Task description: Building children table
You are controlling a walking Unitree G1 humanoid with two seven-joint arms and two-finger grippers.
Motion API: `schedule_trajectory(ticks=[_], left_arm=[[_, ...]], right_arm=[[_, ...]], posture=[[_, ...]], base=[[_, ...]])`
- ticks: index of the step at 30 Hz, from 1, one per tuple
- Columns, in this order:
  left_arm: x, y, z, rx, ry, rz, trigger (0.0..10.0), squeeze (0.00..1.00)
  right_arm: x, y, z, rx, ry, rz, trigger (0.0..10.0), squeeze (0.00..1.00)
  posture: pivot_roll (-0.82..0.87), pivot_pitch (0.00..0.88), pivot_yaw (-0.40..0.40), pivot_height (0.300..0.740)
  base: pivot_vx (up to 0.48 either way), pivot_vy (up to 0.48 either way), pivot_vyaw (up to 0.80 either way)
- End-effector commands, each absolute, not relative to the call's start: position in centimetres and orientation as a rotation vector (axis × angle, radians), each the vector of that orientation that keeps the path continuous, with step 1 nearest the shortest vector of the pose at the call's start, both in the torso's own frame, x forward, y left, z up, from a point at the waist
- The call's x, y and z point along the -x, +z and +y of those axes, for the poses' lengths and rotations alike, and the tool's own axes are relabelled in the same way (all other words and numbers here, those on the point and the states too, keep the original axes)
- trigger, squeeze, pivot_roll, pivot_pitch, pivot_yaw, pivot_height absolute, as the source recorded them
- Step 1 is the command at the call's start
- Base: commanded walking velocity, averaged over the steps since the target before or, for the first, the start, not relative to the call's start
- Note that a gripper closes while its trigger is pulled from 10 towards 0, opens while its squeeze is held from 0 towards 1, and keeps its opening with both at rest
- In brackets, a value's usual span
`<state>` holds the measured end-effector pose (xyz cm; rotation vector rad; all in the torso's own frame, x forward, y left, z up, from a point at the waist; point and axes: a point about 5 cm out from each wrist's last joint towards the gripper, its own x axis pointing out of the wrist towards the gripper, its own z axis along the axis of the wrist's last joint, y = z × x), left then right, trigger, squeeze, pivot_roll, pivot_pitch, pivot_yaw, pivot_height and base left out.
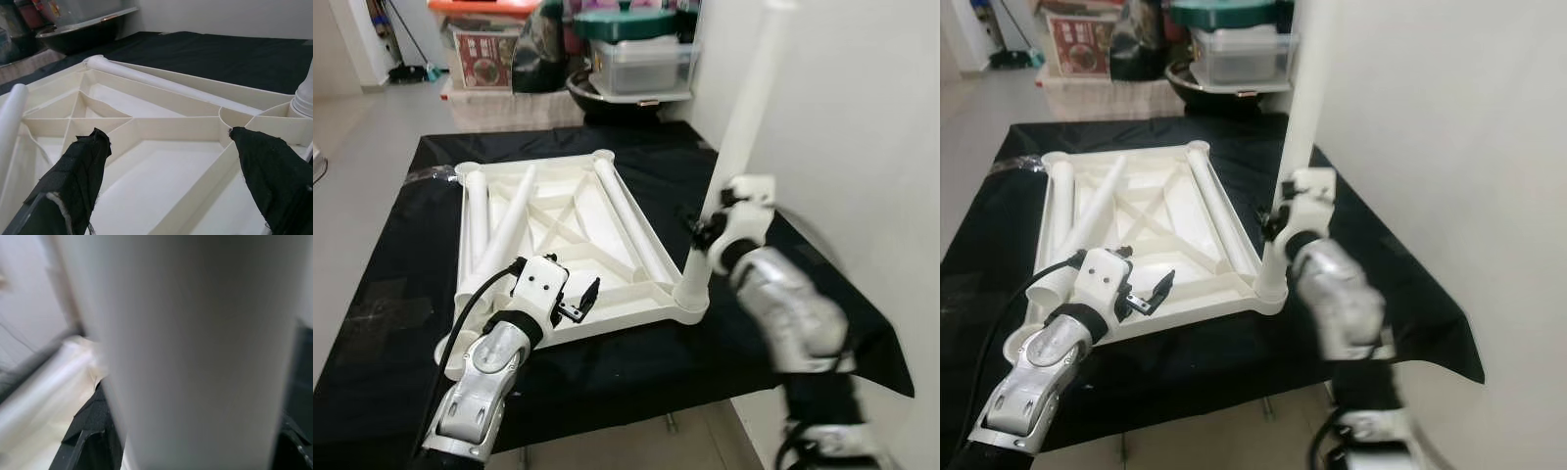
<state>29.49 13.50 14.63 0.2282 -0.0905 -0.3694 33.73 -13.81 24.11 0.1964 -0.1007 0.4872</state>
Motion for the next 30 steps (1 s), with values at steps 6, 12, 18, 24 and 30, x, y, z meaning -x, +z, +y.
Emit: schedule_trajectory(ticks=[6,12,18,24,30], left_arm=[[-29.4,14.3,13.4,-0.243,-0.371,-0.084,10.0,0.00],[-29.3,14.3,13.5,-0.244,-0.366,-0.082,10.0,0.00],[-29.2,14.3,13.6,-0.245,-0.364,-0.081,10.0,0.00],[-29.2,14.2,13.6,-0.244,-0.367,-0.080,10.0,0.00],[-29.3,14.2,13.4,-0.243,-0.370,-0.079,10.0,0.00]], right_arm=[[-29.1,24.3,-11.2,-0.094,1.129,-0.163,10.0,0.00],[-27.7,22.9,-10.1,-0.071,1.275,-0.123,10.0,0.00],[-27.8,22.3,-9.8,-0.072,1.285,-0.101,0.0,0.00],[-32.0,20.8,-11.6,-0.062,0.859,-0.013,0.0,0.00],[-34.2,18.4,-15.4,-0.049,0.242,0.121,0.0,0.00]], posture=[[0.06,0.000,-0.096,0.740],[0.06,0.000,-0.098,0.740],[0.07,0.000,-0.099,0.740],[0.05,0.000,-0.091,0.740],[0.05,0.000,-0.085,0.740]], base=[[0.000,0.000,0.00],[0.000,0.000,0.00],[0.000,0.000,0.00],[0.000,0.000,0.00],[0.000,0.000,0.00]])
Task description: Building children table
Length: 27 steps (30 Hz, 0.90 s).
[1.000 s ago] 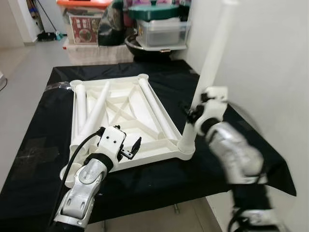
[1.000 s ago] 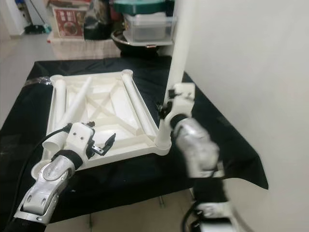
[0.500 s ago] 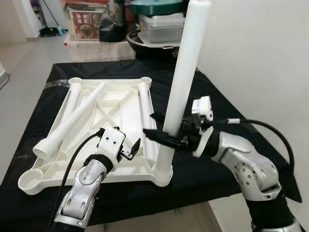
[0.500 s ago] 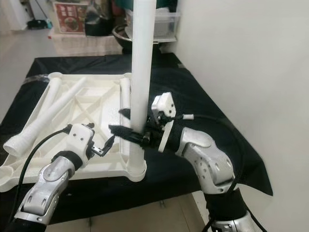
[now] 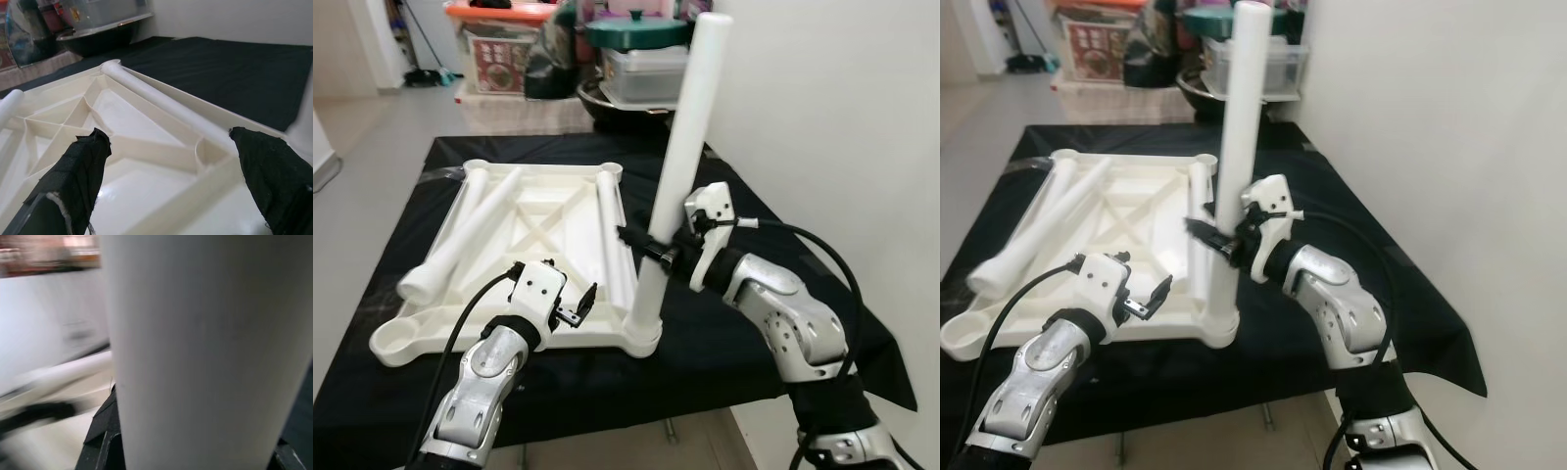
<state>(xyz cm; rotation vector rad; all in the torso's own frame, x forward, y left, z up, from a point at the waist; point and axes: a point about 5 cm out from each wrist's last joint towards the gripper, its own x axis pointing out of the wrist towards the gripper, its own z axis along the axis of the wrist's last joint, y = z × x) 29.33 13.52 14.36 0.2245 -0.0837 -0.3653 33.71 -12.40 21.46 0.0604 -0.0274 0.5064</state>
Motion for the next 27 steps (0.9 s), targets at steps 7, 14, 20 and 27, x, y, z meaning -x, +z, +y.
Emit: schedule_trajectory(ticks=[7,14,20,27], left_arm=[[-29.3,14.2,13.3,-0.241,-0.373,-0.079,10.0,0.00],[-29.4,14.1,13.1,-0.237,-0.374,-0.080,10.0,0.00],[-29.5,14.1,13.0,-0.233,-0.373,-0.082,10.0,0.00],[-29.4,14.0,13.0,-0.231,-0.371,-0.080,10.0,0.00]], right_arm=[[-33.0,16.4,-15.8,-0.006,-0.067,0.174,0.0,0.00],[-32.8,17.0,-13.0,-0.011,0.041,0.154,10.0,0.51],[-33.4,19.8,-13.2,-0.069,0.134,0.036,10.0,1.00],[-33.5,24.3,-14.0,-0.217,0.451,-0.175,10.0,0.00]], posture=[[0.04,0.000,-0.087,0.740],[0.03,0.000,-0.084,0.740],[0.03,0.000,-0.091,0.740],[0.03,0.000,-0.093,0.740]], base=[[0.000,0.000,0.00],[0.000,0.000,0.00],[0.000,0.000,0.00],[0.000,0.000,0.00]])
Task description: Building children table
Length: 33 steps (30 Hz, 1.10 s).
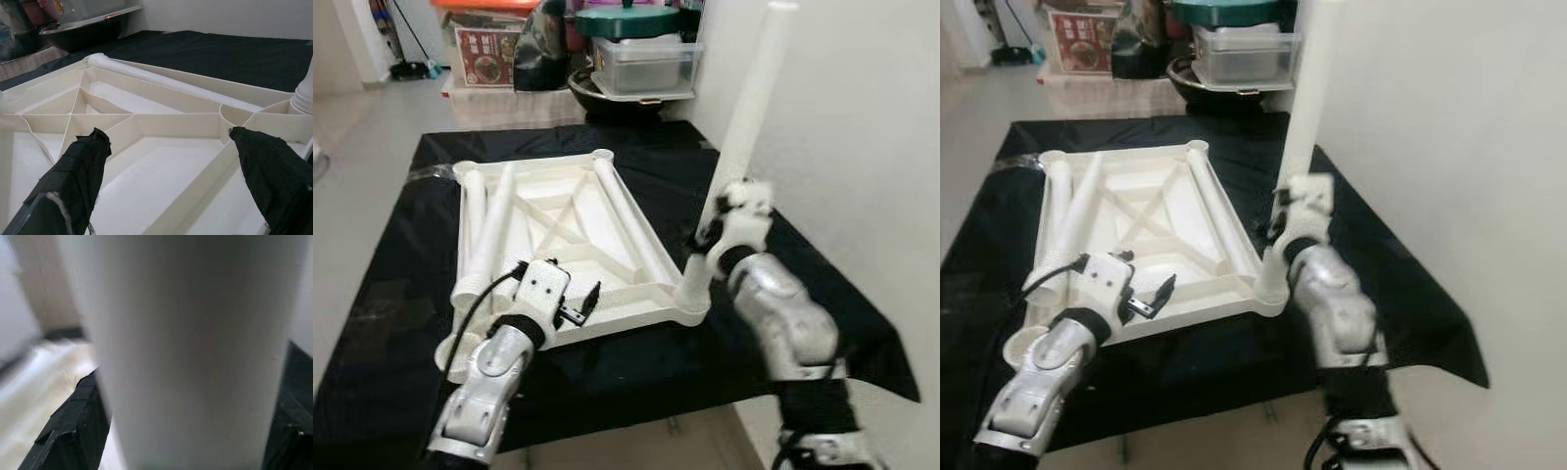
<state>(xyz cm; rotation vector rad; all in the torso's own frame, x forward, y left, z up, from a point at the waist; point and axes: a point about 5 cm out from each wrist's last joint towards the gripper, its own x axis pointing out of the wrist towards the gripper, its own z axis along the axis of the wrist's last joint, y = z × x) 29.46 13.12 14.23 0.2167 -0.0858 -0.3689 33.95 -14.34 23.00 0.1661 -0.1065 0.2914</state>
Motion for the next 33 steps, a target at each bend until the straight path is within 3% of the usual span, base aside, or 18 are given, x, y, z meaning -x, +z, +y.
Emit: schedule_trajectory(ticks=[1,2,4,6,7,9,10,11,13,14,18,19,21,25,26,28,33], left_arm=[[-29.4,14.0,13.0,-0.231,-0.371,-0.080,10.0,0.00],[-29.4,13.9,13.0,-0.231,-0.371,-0.080,10.0,0.00],[-29.4,13.9,13.0,-0.231,-0.371,-0.080,10.0,0.00],[-29.4,14.0,13.1,-0.232,-0.369,-0.081,10.0,0.00],[-29.4,14.0,13.1,-0.233,-0.368,-0.081,10.0,0.00],[-29.4,14.0,13.2,-0.234,-0.366,-0.081,10.0,0.00],[-29.3,14.0,13.2,-0.235,-0.365,-0.080,10.0,0.00],[-29.2,13.9,13.2,-0.235,-0.364,-0.079,10.0,0.00],[-29.2,13.9,13.2,-0.235,-0.364,-0.079,10.0,0.00],[-29.2,13.9,13.3,-0.236,-0.363,-0.077,10.0,0.00],[-29.1,13.9,13.4,-0.239,-0.361,-0.075,10.0,0.00],[-29.1,13.9,13.5,-0.241,-0.362,-0.074,10.0,0.00],[-29.1,13.9,13.5,-0.241,-0.362,-0.075,10.0,0.00],[-29.2,14.0,13.4,-0.242,-0.367,-0.076,10.0,0.00],[-29.2,14.0,13.4,-0.242,-0.367,-0.076,10.0,0.00],[-29.2,14.0,13.4,-0.242,-0.370,-0.076,10.0,0.00],[-29.2,13.9,13.4,-0.243,-0.372,-0.075,10.0,0.00]], right_arm=[[-33.5,24.3,-14.0,-0.217,0.451,-0.175,10.0,0.00],[-32.5,24.9,-13.7,-0.222,0.649,-0.205,10.0,0.00],[-32.5,24.9,-13.7,-0.222,0.649,-0.205,10.0,0.00],[-30.0,24.7,-12.7,-0.172,1.010,-0.194,10.0,0.00],[-29.2,24.3,-12.2,-0.166,1.103,-0.175,10.0,0.00],[-28.7,24.0,-11.8,-0.154,1.156,-0.165,10.0,0.00],[-28.3,23.7,-11.5,-0.137,1.200,-0.157,9.2,0.00],[-28.0,23.4,-11.3,-0.123,1.230,-0.149,5.4,0.00],[-28.0,23.4,-11.3,-0.123,1.230,-0.149,5.4,0.00],[-27.9,23.1,-11.0,-0.119,1.243,-0.146,0.3,0.00],[-28.5,22.6,-10.8,-0.124,1.181,-0.137,0.0,0.00],[-30.4,21.6,-11.3,-0.100,0.992,-0.089,0.0,0.00],[-31.1,21.1,-11.6,-0.082,0.921,-0.074,0.0,0.00],[-33.5,19.1,-14.1,-0.091,0.512,0.067,0.0,0.00],[-33.5,19.1,-14.1,-0.091,0.512,0.067,0.0,0.00],[-33.9,17.6,-16.3,-0.044,0.218,0.142,0.0,0.00],[-33.2,17.0,-17.7,-0.005,-0.016,0.148,0.0,0.00]], posture=[[0.03,0.000,-0.093,0.740],[0.03,0.000,-0.094,0.740],[0.03,0.000,-0.094,0.740],[0.04,0.000,-0.099,0.740],[0.04,0.000,-0.101,0.740],[0.04,0.000,-0.101,0.740],[0.04,0.000,-0.101,0.740],[0.04,0.000,-0.101,0.740],[0.04,0.000,-0.101,0.740],[0.05,0.000,-0.104,0.740],[0.05,0.000,-0.099,0.740],[0.05,0.000,-0.097,0.740],[0.05,0.000,-0.097,0.740],[0.04,0.000,-0.090,0.740],[0.04,0.000,-0.090,0.740],[0.04,0.000,-0.087,0.740],[0.04,0.000,-0.086,0.740]], base=[[0.000,0.000,0.00],[0.000,0.000,0.00],[0.000,0.000,0.00],[0.000,0.000,0.00],[0.000,0.000,0.00],[0.000,0.000,0.00],[0.000,0.000,0.00],[0.000,0.000,0.00],[0.000,0.000,0.00],[0.000,0.000,0.00],[0.000,0.000,0.00],[0.000,0.000,0.00],[0.000,0.000,0.00],[0.000,0.000,0.00],[0.000,0.000,0.00],[0.000,0.000,0.00],[0.000,0.000,0.00]])
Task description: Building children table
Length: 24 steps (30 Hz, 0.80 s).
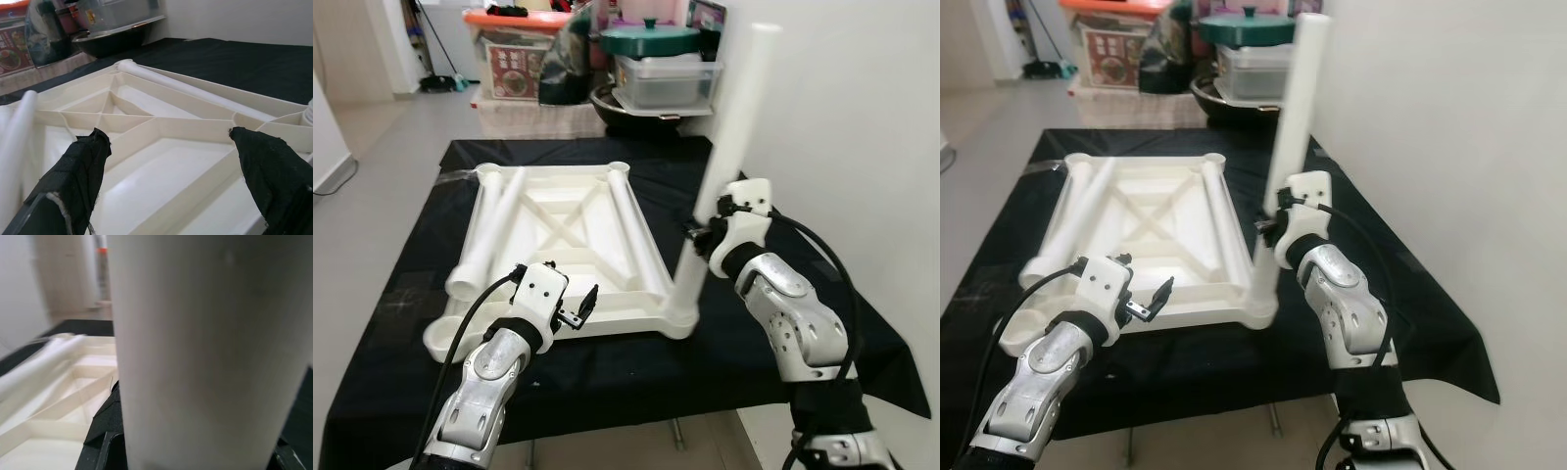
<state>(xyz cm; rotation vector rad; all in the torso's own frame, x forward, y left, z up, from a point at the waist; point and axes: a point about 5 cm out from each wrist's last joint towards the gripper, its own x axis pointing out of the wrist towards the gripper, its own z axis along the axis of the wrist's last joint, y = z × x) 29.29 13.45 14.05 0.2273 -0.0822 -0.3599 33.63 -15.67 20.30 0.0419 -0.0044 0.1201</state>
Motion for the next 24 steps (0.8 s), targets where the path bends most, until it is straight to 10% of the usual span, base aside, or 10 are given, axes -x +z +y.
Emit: schedule_trajectory(ticks=[1,4,5,6,7,11,12,13,14,24], left_arm=[[-29.2,13.9,13.4,-0.243,-0.372,-0.075,10.0,0.00],[-29.2,13.9,13.4,-0.244,-0.373,-0.075,10.0,0.00],[-29.3,13.9,13.3,-0.244,-0.373,-0.075,10.0,0.00],[-29.3,13.9,13.3,-0.243,-0.374,-0.075,10.0,0.00],[-29.3,13.9,13.2,-0.242,-0.375,-0.076,10.0,0.00],[-29.4,13.9,13.1,-0.241,-0.377,-0.077,10.0,0.00],[-29.4,13.9,13.2,-0.241,-0.377,-0.078,10.0,0.00],[-29.4,13.9,13.2,-0.241,-0.377,-0.078,10.0,0.00],[-29.4,13.9,13.2,-0.242,-0.376,-0.078,10.0,0.00],[-29.5,13.9,13.2,-0.243,-0.374,-0.082,10.0,0.00]], right_arm=[[-33.2,17.0,-17.7,-0.005,-0.016,0.148,0.0,0.00],[-32.5,17.4,-16.9,0.052,-0.061,0.124,0.0,0.00],[-32.3,17.4,-16.2,0.044,-0.051,0.118,10.0,0.00],[-32.3,17.4,-15.8,0.036,-0.049,0.115,10.0,0.00],[-32.3,17.8,-15.1,0.014,-0.010,0.084,10.0,1.00],[-32.4,18.7,-14.6,-0.020,0.037,0.035,10.0,1.00],[-32.8,19.7,-14.6,-0.022,0.074,-0.011,10.0,0.36],[-32.8,19.7,-14.6,-0.022,0.074,-0.011,10.0,0.36],[-33.0,20.9,-14.5,-0.033,0.142,-0.075,10.0,0.00],[-28.5,24.1,-13.6,0.012,0.998,-0.159,10.0,0.00]], posture=[[0.04,0.000,-0.086,0.740],[0.04,0.000,-0.086,0.740],[0.03,0.000,-0.084,0.740],[0.03,0.000,-0.084,0.740],[0.03,0.000,-0.083,0.740],[0.03,0.000,-0.083,0.740],[0.03,0.000,-0.083,0.740],[0.03,0.000,-0.083,0.740],[0.03,0.000,-0.083,0.740],[0.03,0.000,-0.091,0.740]], base=[[0.000,0.000,0.00],[0.000,0.000,0.00],[0.000,0.000,0.00],[0.000,0.000,0.00],[0.000,0.000,0.00],[0.000,0.000,0.00],[0.000,0.000,0.00],[0.000,0.000,0.00],[0.000,0.000,0.00],[0.000,0.000,0.00]])
